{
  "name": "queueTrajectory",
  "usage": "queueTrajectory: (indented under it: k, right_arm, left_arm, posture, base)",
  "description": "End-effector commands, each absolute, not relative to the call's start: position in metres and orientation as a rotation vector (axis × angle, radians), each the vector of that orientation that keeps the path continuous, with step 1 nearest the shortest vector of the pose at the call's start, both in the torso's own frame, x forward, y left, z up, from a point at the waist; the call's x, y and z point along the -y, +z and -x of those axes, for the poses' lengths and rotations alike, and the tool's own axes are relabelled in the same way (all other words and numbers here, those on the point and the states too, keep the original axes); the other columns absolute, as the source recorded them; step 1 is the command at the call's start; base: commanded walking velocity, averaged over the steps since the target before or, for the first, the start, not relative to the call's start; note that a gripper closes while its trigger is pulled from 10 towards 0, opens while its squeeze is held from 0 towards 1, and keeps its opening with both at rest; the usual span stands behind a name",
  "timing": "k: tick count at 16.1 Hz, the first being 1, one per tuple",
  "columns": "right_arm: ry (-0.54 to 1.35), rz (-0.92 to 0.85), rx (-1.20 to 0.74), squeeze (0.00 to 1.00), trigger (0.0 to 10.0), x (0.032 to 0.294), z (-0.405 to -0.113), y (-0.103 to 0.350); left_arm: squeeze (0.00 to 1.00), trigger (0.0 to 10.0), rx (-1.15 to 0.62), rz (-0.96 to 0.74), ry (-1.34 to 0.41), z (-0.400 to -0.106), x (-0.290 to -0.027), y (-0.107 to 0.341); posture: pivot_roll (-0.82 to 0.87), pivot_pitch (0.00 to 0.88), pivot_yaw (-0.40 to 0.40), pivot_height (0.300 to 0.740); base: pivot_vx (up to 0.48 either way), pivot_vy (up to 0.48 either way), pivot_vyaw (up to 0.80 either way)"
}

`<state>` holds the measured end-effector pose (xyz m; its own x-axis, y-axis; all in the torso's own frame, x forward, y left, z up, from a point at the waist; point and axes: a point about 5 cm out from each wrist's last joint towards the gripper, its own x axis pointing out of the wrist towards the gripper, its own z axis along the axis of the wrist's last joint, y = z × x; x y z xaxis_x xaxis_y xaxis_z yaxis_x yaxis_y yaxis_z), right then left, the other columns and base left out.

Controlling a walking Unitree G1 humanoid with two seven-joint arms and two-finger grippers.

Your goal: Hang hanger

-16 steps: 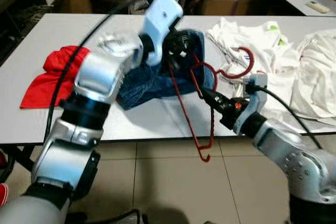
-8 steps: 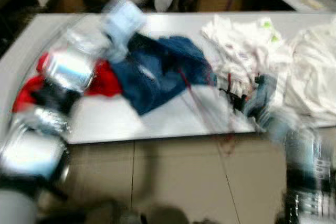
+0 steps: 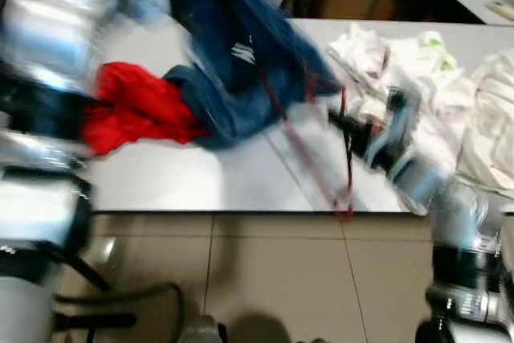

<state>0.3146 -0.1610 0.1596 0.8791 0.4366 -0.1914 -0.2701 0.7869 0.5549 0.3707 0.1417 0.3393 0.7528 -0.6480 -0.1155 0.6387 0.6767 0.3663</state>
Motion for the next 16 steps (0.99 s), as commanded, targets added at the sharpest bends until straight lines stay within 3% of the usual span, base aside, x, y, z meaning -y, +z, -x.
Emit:
queueTrajectory:
  k: [1,3,4,8,9,14,16]
  right_arm:
    - [0.341,-0.485,-0.331,0.00,10.0,0.168,-0.310,0.158]
    - [0.400,-0.392,-0.361,0.00,10.0,0.164,-0.292,0.147]
    - [0.473,-0.406,-0.313,0.00,10.0,0.157,-0.283,0.157]
    - [0.361,-0.323,-0.159,0.00,10.0,0.157,-0.275,0.176]
    - [0.296,-0.383,-0.132,0.00,10.0,0.154,-0.271,0.176]
    - [0.144,-0.500,-0.148,0.00,10.0,0.155,-0.271,0.165]
    - [0.072,-0.525,-0.216,0.00,10.0,0.174,-0.284,0.147]
  left_arm:
    - [0.00,0.1,0.034,-0.390,-0.805,-0.364,-0.124,0.338]
    - [0.00,0.8,-0.042,-0.323,-0.890,-0.360,-0.093,0.308]
    - [0.00,0.2,-0.058,-0.341,-0.858,-0.363,-0.083,0.293]
    - [0.00,0.0,0.018,-0.334,-0.709,-0.376,-0.078,0.284]
    - [0.00,0.0,0.025,-0.367,-0.702,-0.375,-0.077,0.282]
    - [0.00,0.0,0.053,-0.560,-0.666,-0.377,-0.087,0.277]
    - [0.00,0.0,0.029,-0.592,-0.691,-0.377,-0.097,0.275]
  posture:
    - [0.05,0.000,-0.005,0.740]
    - [0.04,0.000,0.011,0.740]
    - [0.03,0.000,0.025,0.740]
    - [0.01,0.000,0.031,0.740]
    - [0.01,0.000,0.033,0.740]
    - [0.01,0.000,0.033,0.740]
    - [0.01,0.000,0.035,0.740]
  base:
    - [0.000,0.000,0.00]
    - [0.000,0.000,0.00]
    - [0.000,0.000,0.00]
    - [0.000,0.000,0.00]
    - [0.000,0.000,0.00]
    - [0.000,0.000,0.00]
    - [0.000,0.000,0.00]
